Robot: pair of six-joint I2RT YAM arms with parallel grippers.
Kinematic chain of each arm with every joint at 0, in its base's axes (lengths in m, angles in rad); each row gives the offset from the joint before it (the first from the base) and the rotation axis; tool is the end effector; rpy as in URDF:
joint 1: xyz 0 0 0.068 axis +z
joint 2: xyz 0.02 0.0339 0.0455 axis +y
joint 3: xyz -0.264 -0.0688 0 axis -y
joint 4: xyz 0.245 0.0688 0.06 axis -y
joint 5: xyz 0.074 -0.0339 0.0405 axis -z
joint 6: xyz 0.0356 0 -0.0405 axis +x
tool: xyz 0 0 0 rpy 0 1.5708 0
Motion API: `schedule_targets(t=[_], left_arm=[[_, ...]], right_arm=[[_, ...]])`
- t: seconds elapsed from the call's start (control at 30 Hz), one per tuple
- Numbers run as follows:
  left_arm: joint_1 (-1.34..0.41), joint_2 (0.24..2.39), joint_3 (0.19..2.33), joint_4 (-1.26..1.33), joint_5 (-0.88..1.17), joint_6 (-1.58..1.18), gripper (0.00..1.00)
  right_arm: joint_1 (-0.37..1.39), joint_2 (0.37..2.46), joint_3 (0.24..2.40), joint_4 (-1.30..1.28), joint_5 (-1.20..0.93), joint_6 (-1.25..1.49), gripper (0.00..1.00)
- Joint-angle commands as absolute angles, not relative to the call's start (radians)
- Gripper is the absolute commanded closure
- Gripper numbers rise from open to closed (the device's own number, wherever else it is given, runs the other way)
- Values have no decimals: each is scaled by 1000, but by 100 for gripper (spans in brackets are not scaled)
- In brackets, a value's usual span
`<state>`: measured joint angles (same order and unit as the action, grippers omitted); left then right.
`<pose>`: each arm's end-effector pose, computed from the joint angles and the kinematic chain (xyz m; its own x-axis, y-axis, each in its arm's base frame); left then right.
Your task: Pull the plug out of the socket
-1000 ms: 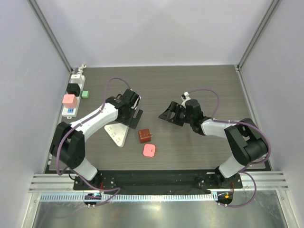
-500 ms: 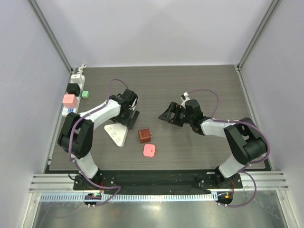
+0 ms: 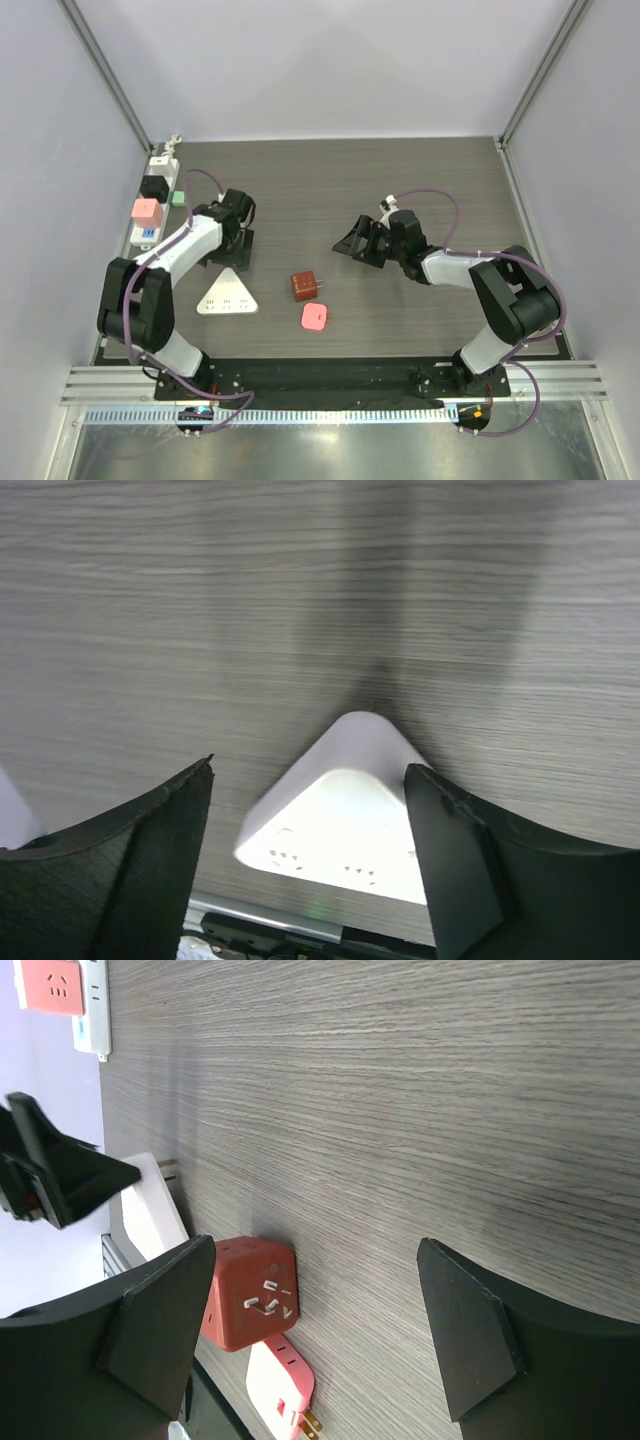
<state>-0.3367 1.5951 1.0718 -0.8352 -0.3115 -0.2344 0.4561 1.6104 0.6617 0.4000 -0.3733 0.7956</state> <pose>0.2786 -0.0860 0.2015 -0.9563 0.1005 -0.2745 0.0323 0.9696 0.2425 0.2756 0.1497 0.1573 -0.8202 0.3384 -0.4613 -0.1481 0.6532 0.7426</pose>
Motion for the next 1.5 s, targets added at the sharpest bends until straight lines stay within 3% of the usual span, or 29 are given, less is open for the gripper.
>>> schedule_targets(t=[0.0,0.13,0.33,0.6,0.67,0.83,1.1,1.47], left_arm=[[-316,1499,1074,-862,-416,-277,20],[-331,1402,1141,-906,-423,-423,8],[-431,1384,1200,-980,-256,-713,14],[-518,1456,1144,-1017,-253,-1188,20],[-531,1485,1135,-1043,-302,-1288,28],[-540,1531,1079,-971,-307,-1380,43],[-531,1589,1069,-1092,-368,-1489,43],[-345,1526,962,-1112,-357,-1387,41]], right_arm=[[453,1605,664,459,-387,801,12],[453,1608,664,459,-387,801,12],[453,1614,666,463,-391,807,12],[453,1620,667,460,-390,804,12],[453,1620,667,462,-393,804,13],[453,1621,669,460,-396,807,12],[453,1631,672,462,-399,804,13],[453,1632,670,466,-403,811,13]])
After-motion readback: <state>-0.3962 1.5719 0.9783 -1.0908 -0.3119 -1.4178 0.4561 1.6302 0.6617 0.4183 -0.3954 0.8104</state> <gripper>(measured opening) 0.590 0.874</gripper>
